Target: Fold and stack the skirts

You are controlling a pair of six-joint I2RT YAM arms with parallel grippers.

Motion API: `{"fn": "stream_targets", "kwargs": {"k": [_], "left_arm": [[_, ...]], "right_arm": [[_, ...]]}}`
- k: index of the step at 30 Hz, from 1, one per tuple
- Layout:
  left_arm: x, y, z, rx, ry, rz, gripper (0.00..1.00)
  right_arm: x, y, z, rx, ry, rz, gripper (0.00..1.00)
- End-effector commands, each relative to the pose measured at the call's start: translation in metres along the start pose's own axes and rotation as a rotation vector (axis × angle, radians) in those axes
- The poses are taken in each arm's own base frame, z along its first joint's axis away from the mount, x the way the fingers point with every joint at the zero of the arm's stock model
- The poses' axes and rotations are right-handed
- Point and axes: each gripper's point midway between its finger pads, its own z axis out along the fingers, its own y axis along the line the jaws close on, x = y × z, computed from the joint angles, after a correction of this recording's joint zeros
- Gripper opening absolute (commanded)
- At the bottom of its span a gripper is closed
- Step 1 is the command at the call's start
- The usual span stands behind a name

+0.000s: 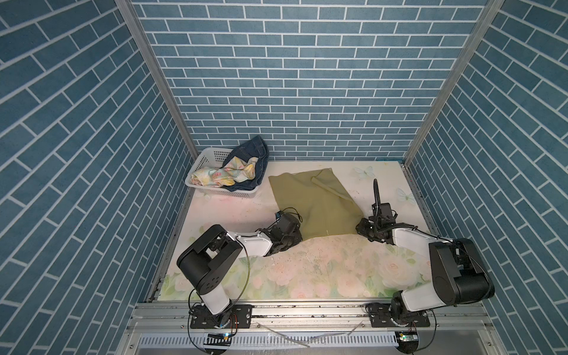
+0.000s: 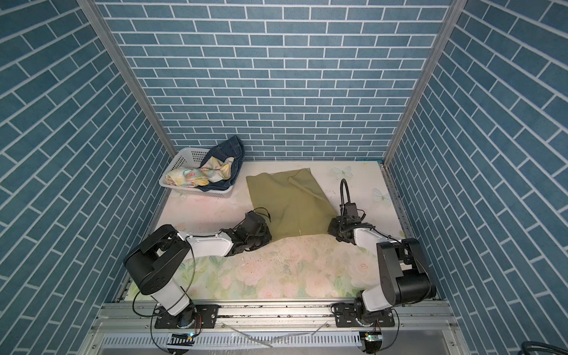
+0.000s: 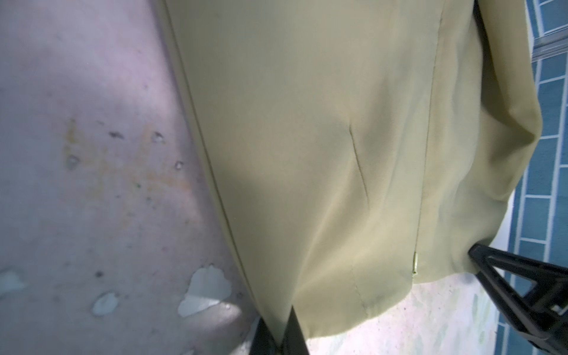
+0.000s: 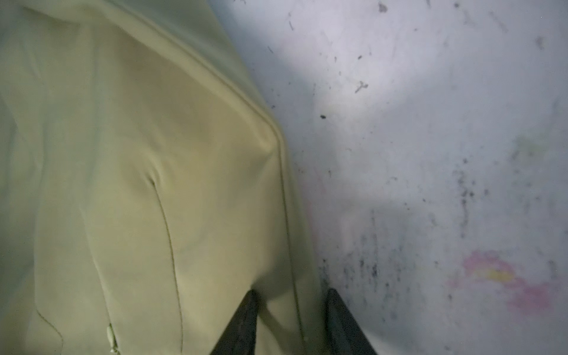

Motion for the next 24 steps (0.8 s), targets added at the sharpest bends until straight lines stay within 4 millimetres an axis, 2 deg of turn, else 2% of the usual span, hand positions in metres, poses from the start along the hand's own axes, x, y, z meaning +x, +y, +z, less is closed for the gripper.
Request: {"fn": "stream_targets", "kwargs": {"k": [1,2,3,7,10,16,21,24], "left_arm": [[-0.007,0.016,-0.012,-0.09,-0.014,0.049,0.0],[-0.009,0.016,-0.014,-0.092,-0.018,0.054,0.0],[-0.011,0.015,-0.016,-0.09,-0.023,0.058,0.0],[-0.023,0.0,-0.033,-0.074,-0.05,0.106,0.0],[-0.041,-0.022,-0.063,-0.057,-0.105,0.169,0.0],[-0.081,-0.072,-0.157,0.006,-0.265,0.305,0.0],[-0.109,-0.12,-0.243,0.123,-0.402,0.377,0.0],[-0.123,-0.148,-0.281,0.187,-0.457,0.42,0.0]], "right_arm": [[-0.006,-0.002,0.001,0.02,-0.028,-0.018,0.21],[-0.007,-0.002,0.001,0.019,-0.031,-0.021,0.13],[-0.009,0.0,0.0,0.015,-0.038,-0.028,0.0],[-0.02,0.015,-0.021,-0.03,-0.103,-0.052,0.0],[-0.035,0.03,-0.054,-0.043,-0.177,-0.086,0.0],[-0.063,0.075,-0.156,-0.155,-0.345,-0.107,0.0],[-0.093,0.111,-0.26,-0.309,-0.516,-0.077,0.0],[-0.111,0.136,-0.305,-0.399,-0.568,-0.069,0.0]]}}
